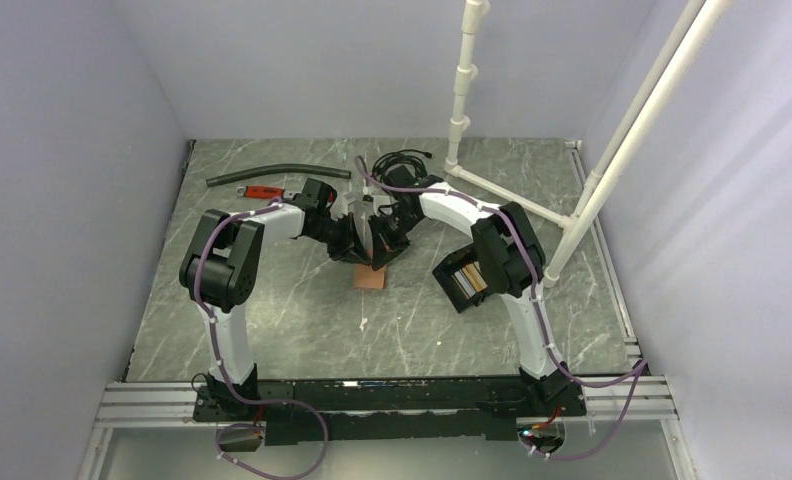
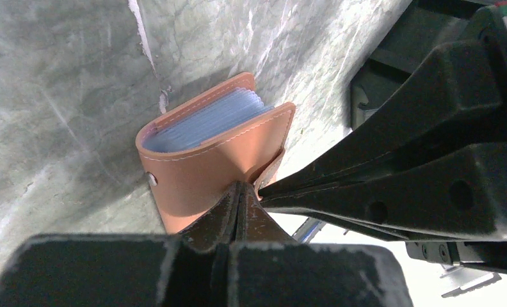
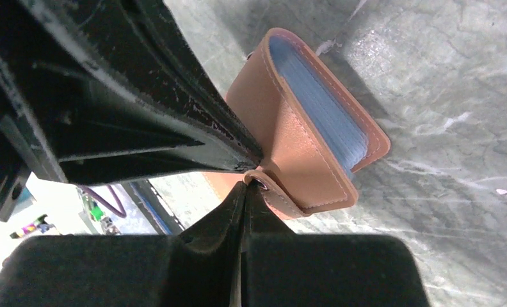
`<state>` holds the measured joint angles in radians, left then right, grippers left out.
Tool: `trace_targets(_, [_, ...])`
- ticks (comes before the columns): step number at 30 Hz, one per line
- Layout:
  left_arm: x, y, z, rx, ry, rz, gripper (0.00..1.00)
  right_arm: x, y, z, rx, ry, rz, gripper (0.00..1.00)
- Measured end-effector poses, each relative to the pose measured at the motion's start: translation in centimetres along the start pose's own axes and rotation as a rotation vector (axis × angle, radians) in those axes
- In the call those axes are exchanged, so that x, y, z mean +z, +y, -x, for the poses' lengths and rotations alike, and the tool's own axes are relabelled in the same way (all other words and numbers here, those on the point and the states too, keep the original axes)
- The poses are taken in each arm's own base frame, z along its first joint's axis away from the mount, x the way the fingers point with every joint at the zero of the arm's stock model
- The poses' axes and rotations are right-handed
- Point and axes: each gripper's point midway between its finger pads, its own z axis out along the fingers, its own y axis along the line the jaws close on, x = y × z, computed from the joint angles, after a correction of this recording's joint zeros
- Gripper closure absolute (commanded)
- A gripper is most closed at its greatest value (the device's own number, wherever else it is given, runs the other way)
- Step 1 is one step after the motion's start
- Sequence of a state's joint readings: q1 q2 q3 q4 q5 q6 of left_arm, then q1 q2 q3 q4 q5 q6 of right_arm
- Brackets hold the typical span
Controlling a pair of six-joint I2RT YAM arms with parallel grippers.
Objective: Put the credit cards into the card holder
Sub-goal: Close the card holder at the center of the board.
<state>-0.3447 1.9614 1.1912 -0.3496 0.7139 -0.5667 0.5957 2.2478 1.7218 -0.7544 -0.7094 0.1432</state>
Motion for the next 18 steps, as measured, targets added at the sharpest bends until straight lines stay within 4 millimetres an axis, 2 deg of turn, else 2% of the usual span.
trace_targets(8, [0.0, 0.0, 0.0, -0.003, 0.000, 0.000, 1.00, 0.5, -0.1, -0.2, 0.139, 0.051, -0.133, 1.00])
trace_targets(13, [0.0, 0.0, -0.1, -0.004, 0.002, 0.001, 1.00, 2.0, -0.3, -1.4, 0.217, 0.093, -0.229, 1.00])
trace_targets(18, [0.0, 0.1, -0.1, -0.009, 0.005, 0.003, 1.00, 2.2, -0.5, -1.5, 0.279, 0.092, -0.280, 1.00])
